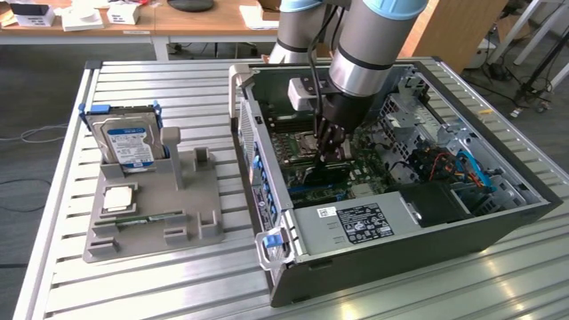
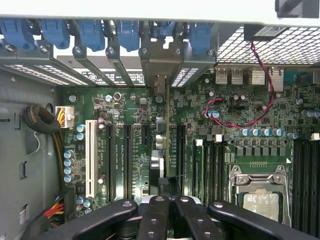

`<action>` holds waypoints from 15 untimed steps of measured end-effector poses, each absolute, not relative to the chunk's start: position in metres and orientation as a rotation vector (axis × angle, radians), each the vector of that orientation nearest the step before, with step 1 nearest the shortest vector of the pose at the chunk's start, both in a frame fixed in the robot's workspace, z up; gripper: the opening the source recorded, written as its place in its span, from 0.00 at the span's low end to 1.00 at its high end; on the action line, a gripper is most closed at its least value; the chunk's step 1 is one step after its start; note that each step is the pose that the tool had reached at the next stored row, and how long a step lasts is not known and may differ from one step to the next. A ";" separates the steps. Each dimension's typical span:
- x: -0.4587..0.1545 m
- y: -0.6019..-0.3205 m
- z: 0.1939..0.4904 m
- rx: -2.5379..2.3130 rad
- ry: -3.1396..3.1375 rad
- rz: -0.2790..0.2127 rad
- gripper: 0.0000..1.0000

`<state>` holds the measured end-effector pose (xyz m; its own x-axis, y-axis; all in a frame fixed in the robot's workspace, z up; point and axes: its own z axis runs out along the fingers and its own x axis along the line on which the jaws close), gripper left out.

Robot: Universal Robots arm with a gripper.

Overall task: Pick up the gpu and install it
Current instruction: 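Press down on the gpu until it lock into place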

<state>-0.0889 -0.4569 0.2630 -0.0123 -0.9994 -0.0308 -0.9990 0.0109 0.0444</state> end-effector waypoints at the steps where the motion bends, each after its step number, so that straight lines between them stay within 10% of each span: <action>1: -0.089 -0.457 0.263 2.201 -2.227 -0.083 0.11; 15: -0.089 -0.457 0.262 2.201 -2.227 -0.083 0.11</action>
